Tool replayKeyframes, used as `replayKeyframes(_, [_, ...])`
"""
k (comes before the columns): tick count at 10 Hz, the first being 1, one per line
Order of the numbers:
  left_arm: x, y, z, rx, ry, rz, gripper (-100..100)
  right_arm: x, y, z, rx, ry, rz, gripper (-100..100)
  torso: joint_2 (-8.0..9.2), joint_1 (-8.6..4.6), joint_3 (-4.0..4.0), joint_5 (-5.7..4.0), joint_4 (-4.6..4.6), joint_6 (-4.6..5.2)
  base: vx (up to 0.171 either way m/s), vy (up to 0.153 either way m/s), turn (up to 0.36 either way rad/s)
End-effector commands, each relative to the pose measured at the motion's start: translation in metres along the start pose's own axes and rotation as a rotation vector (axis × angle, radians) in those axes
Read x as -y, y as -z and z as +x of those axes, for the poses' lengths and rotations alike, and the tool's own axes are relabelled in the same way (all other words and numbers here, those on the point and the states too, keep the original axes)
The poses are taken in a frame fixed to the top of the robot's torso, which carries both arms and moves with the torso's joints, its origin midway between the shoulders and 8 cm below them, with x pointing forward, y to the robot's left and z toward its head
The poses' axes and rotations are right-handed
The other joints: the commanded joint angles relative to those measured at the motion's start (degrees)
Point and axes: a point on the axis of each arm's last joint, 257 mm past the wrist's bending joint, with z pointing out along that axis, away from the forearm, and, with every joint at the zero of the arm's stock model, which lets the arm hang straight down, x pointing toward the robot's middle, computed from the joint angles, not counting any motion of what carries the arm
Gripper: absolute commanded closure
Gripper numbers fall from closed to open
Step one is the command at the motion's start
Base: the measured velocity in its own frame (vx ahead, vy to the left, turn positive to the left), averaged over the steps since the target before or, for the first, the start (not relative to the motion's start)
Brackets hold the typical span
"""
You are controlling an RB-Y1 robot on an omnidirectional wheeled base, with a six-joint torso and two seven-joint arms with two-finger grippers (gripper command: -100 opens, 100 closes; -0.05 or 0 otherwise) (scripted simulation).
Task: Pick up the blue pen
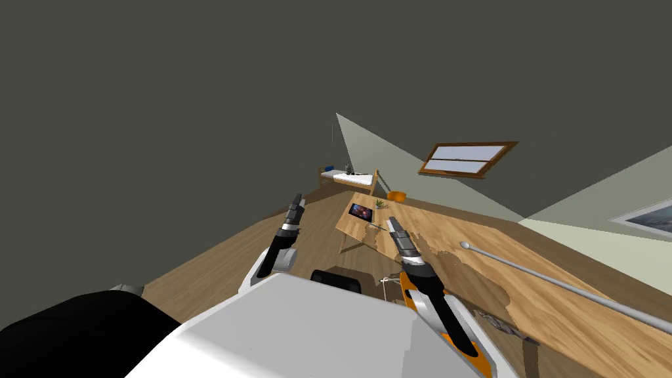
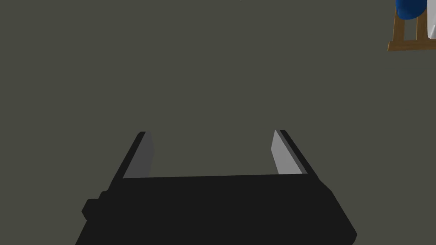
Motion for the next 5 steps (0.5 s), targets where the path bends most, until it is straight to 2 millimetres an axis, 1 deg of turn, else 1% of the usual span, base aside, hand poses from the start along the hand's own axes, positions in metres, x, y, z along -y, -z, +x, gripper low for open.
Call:
replayKeyframes(1, [0.0, 0.0, 0.0, 0.0, 0.0, 0.0, 0, 0.013, 0.003, 0.004, -0.042, 0.038, 0.024, -100, 0.0, 0.0, 0.0, 0.0, 0.0, 0.0, -0.092, 0.012, 0.1])
replayKeyframes(2, [0.0, 0.0, 0.0, 0.0, 0.0, 0.0, 0, 0.031, 0.01, 0.01, -0.096, 0.088, 0.058, -100, -0.02, -0.04, -0.01, -0.01, 0.0, 0.06, -0.095, 0.015, 0.212])
replayKeyframes(3, [0.0, 0.0, 0.0, 0.0, 0.0, 0.0, 0, 0.045, 0.017, 0.016, -0.145, 0.135, 0.084, -100, -0.02, -0.04, -0.01, -0.01, 0.0, 0.01, -0.12, 0.015, 0.377])
replayKeyframes(4, [0.0, 0.0, 0.0, 0.0, 0.0, 0.0, 0, 0.05, 0.019, 0.016, -0.153, 0.139, 0.094, -100, 0.06, -0.04, 0.03, -0.01, 0.01, 0.01, -0.077, 0.008, 0.091])
replayKeyframes(5, [0.0, 0.0, 0.0, 0.0, 0.0, 0.0, 0, 0.067, 0.029, 0.02, -0.21, 0.191, 0.126, -100, -0.04, -0.07, -0.01, -0.02, 0.0, 0.07, -0.057, 0.025, 0.205])
